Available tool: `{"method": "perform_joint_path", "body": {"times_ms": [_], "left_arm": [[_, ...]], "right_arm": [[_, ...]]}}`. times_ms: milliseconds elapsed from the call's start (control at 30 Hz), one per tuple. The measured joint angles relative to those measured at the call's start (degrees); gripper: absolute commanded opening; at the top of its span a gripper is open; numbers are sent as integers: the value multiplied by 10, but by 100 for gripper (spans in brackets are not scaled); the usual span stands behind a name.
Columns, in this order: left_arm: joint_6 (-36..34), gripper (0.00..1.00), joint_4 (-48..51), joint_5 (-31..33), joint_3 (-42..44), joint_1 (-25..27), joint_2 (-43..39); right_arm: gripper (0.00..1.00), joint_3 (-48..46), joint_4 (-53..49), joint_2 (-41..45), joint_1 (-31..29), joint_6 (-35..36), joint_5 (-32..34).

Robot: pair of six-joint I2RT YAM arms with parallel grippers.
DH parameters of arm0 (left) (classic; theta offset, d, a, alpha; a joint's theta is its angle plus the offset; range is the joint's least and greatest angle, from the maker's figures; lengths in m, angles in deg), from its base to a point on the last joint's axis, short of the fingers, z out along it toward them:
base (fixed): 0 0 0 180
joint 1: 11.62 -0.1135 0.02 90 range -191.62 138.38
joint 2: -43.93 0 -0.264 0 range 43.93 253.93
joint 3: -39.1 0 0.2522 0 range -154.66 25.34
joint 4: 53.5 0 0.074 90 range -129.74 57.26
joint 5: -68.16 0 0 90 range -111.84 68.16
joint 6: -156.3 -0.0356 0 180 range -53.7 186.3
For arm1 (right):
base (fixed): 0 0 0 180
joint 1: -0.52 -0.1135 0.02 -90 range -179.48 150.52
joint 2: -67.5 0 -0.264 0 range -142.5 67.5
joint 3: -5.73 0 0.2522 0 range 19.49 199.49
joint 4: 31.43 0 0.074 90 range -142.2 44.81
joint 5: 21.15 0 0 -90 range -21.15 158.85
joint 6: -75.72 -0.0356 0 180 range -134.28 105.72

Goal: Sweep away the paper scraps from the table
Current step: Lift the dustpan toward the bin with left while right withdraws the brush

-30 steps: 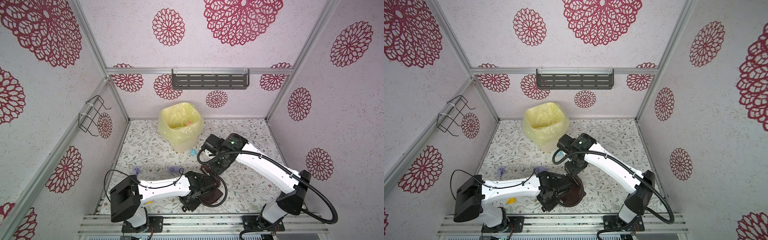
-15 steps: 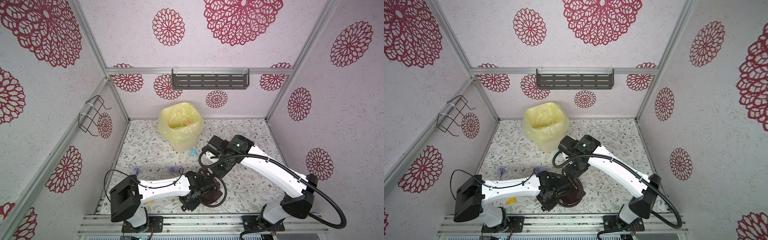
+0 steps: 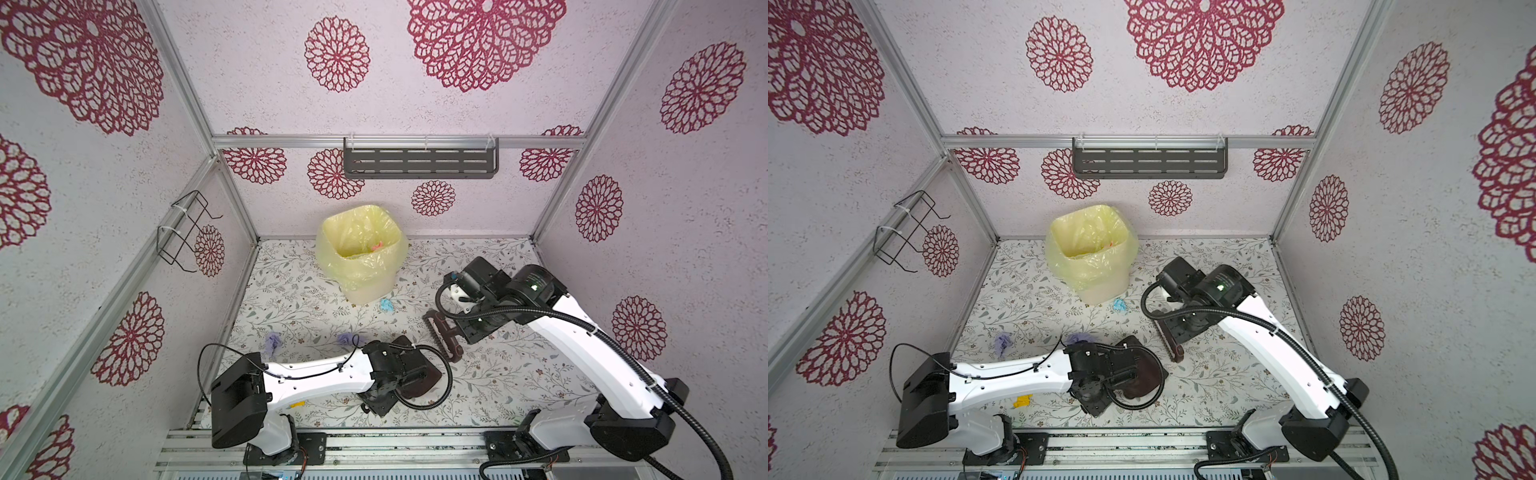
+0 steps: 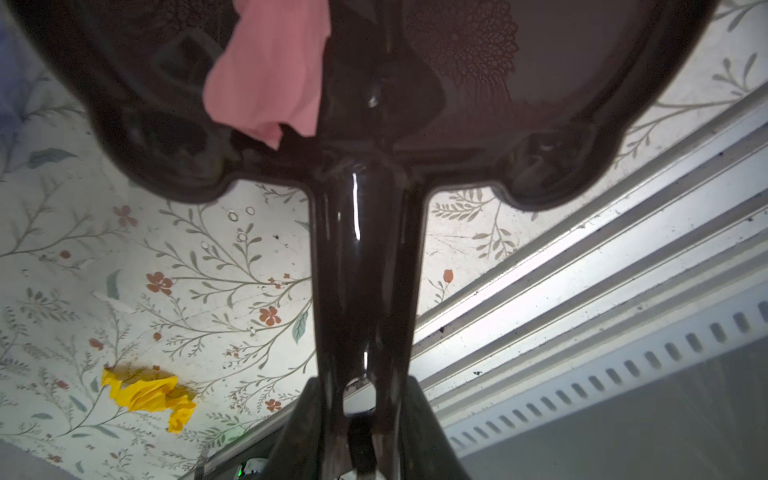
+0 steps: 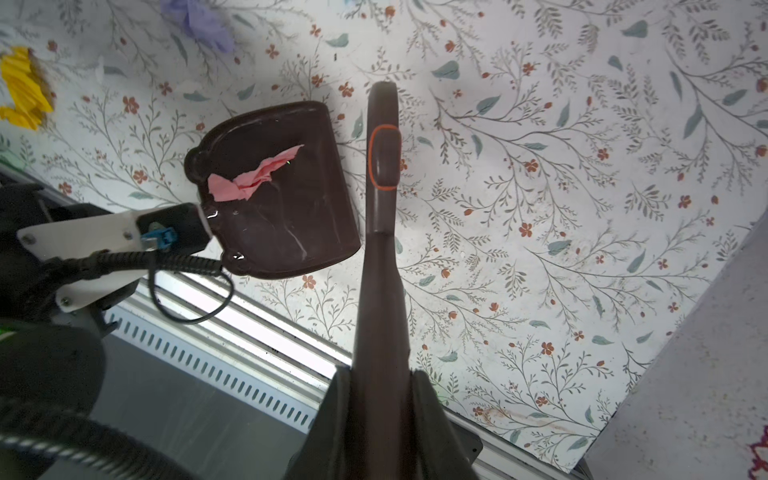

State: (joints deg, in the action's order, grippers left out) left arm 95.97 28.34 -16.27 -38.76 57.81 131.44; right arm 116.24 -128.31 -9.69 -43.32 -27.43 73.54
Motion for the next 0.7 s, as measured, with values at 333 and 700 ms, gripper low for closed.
{"method": "perform_joint_path", "body": {"times_ms": [333,700], "left_arm": [[-3,0,43,42,-99,0,-39],[-16,0,169,63,-281,-44,-47]], "right_arm": [[0,-108,82,123,144,0,-63],[0,-214,166,162,238,1,-169]]}}
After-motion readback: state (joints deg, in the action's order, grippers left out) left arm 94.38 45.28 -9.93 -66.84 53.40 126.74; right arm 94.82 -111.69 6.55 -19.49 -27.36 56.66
